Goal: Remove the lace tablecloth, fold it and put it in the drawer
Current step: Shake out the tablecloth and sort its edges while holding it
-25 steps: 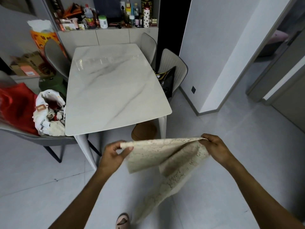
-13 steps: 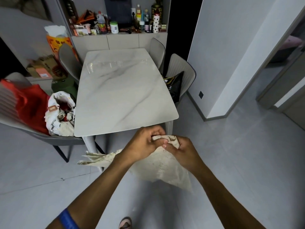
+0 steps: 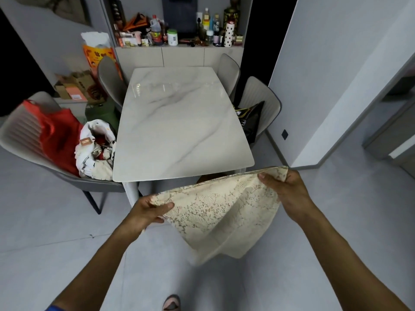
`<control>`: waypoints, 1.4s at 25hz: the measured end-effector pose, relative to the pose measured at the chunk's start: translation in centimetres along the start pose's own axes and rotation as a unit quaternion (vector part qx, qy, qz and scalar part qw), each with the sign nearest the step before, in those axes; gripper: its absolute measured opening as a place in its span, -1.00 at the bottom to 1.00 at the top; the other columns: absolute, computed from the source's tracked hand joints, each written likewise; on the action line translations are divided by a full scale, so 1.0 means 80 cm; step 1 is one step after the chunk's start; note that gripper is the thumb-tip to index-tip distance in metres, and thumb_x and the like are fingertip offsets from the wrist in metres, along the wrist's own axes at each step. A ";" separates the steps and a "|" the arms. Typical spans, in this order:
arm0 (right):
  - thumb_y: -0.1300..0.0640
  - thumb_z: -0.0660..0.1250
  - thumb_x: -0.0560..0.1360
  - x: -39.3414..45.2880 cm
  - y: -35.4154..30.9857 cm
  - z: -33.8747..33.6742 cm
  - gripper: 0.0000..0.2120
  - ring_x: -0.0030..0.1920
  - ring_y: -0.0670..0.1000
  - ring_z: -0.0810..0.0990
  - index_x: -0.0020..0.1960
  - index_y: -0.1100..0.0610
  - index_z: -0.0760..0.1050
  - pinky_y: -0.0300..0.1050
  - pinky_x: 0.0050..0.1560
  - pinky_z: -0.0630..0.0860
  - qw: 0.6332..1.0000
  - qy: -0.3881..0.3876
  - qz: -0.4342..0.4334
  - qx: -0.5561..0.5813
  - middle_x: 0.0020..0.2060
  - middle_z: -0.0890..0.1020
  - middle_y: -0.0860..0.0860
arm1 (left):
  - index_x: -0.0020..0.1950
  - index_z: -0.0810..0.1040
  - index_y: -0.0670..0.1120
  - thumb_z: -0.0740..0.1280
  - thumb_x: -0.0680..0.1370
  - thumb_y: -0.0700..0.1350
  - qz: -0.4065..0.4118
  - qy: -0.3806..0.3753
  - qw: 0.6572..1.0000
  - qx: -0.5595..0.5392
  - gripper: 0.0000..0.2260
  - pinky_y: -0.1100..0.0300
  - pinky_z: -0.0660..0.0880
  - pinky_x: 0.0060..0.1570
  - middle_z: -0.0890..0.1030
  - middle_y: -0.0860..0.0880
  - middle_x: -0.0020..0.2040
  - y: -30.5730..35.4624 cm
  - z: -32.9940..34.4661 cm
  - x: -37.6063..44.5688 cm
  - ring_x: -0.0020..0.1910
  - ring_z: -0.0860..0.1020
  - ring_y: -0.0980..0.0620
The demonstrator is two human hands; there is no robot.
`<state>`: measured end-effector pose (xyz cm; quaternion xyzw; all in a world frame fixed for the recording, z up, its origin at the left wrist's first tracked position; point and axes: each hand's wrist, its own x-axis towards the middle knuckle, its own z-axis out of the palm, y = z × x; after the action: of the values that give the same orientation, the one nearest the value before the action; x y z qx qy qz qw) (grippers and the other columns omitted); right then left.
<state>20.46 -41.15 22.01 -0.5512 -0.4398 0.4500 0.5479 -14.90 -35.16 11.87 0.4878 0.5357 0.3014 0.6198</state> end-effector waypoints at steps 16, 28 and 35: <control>0.22 0.53 0.28 -0.002 0.016 -0.051 -0.78 -0.08 0.08 0.73 -0.07 0.11 0.71 -0.17 -0.18 0.63 0.998 0.030 0.023 0.050 -0.09 0.75 0.07 | -0.25 0.45 -0.28 0.49 0.45 -0.17 0.139 0.074 0.985 -0.069 -0.74 0.00 0.29 -0.04 0.35 -0.15 -0.21 0.051 0.017 0.025 -0.14 0.30 -0.11; 0.21 0.48 0.39 0.004 0.024 -0.074 -0.90 -0.02 0.13 0.71 -0.11 0.09 0.72 -0.24 -0.23 0.62 0.997 0.058 0.038 0.036 -0.09 0.75 0.04 | -0.03 0.72 -0.03 0.40 0.47 -0.14 0.194 0.007 0.975 -0.112 -0.87 0.30 0.59 -0.16 0.74 -0.01 -0.09 0.092 0.035 0.029 -0.11 0.69 0.10; 0.04 0.53 0.33 0.029 0.032 -0.050 -0.75 0.06 0.04 0.69 0.01 0.00 0.70 -0.17 -0.03 0.64 0.998 0.021 0.048 0.042 0.03 0.73 0.00 | -0.11 0.70 -0.17 0.49 0.40 0.04 0.136 -0.016 0.990 0.024 -0.73 0.05 0.56 0.02 0.73 -0.09 -0.10 0.125 -0.005 0.049 -0.10 0.69 -0.03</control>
<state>24.81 -39.71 19.40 -0.5572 -0.3819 0.4823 0.5577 -12.84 -28.14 19.72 0.5759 0.4616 0.3625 0.5691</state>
